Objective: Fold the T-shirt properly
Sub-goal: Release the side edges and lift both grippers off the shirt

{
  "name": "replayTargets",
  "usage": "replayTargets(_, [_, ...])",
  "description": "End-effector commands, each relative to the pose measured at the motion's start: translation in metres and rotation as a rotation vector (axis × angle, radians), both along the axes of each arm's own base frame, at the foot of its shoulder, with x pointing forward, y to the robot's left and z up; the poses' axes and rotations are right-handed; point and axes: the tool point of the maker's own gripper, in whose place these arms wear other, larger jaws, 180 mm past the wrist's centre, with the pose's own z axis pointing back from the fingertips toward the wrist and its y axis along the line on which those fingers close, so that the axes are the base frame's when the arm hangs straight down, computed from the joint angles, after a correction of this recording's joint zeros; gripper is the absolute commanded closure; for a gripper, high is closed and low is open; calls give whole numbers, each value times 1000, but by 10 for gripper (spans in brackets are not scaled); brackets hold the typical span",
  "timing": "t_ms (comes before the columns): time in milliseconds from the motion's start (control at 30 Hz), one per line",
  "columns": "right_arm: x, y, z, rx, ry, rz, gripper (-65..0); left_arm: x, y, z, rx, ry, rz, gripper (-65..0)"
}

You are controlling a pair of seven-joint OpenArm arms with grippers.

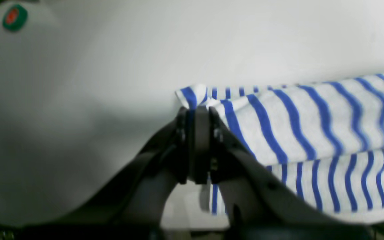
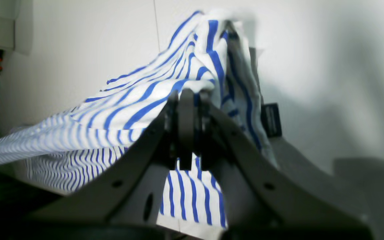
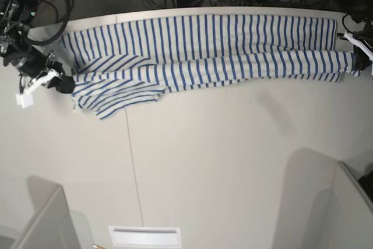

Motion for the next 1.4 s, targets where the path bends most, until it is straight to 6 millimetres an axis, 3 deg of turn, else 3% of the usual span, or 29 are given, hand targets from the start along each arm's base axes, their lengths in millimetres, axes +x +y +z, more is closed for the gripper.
replayTargets(0, [6, -1, 16, -12, -61, 2, 0, 3, 0, 7, 23, -13, -19, 0])
replayTargets(200, [-14, 10, 4, 8, -24, 2, 0, -13, -9, -10, 0, 50, -31, 0])
replayTargets(533, [-27, -8, -17, 24, 43, -64, 0, -19, -11, -17, -9, 77, -29, 0])
replayTargets(700, [-33, -20, -28, -77, 92, -67, 0, -28, -2, -23, 43, 126, -10, 0])
replayTargets(867, [-28, -21, -28, -89, 89, -65, 0, -37, 2, -36, 98, 146, 42, 0])
replayTargets(1033, [-23, -21, -24, -89, 79, -61, 0, -35, -12, -52, 126, 185, 2, 0])
replayTargets(1300, [-24, -22, -23, -93, 77, -64, 0, -32, -16, -52, 110, 175, -5, 0])
replayTargets(1367, [-23, -23, -21, -97, 73, -63, -98, -32, -15, -51, 113, 175, -5, 0])
